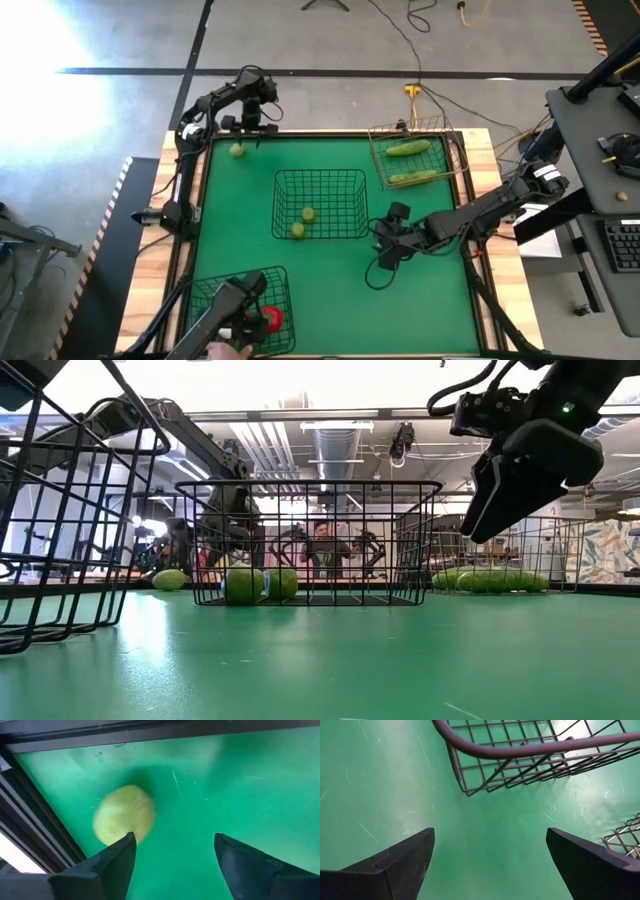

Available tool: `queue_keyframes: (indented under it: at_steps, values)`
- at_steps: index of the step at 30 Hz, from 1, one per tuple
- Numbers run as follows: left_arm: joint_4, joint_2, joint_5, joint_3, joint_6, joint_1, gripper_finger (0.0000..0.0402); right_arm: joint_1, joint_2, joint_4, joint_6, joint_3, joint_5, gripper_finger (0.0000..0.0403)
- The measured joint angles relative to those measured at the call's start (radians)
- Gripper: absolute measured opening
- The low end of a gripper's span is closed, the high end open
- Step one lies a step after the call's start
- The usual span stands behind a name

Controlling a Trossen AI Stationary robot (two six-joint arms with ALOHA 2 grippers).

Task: Sort produce into baskets
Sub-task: Put the green lime into the top black wire basket

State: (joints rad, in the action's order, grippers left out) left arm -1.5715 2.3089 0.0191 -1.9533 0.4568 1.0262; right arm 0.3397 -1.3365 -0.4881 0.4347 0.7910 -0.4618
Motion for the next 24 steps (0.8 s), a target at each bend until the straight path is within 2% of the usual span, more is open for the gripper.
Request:
queue_keyframes:
  at_steps: [8, 13, 17, 24]
  values:
    - [0.000, -0.004, 0.037, 0.004, 0.000, -0.013, 0.0276, 0.000, 0.000, 0.000, 0.010, -0.015, 0.021, 0.0376]
    - [0.000, -0.015, 0.092, 0.005, -0.038, -0.013, 0.0278, 0.000, 0.000, 0.000, 0.010, -0.020, 0.021, 0.0376]
    - [0.001, -0.017, 0.098, 0.030, -0.076, -0.013, 0.0278, 0.000, 0.000, 0.000, 0.010, -0.024, 0.021, 0.0376]
    - [0.000, -0.021, 0.218, 0.093, -0.137, -0.010, 0.0278, 0.000, 0.000, 0.000, 0.009, -0.028, 0.021, 0.0376]
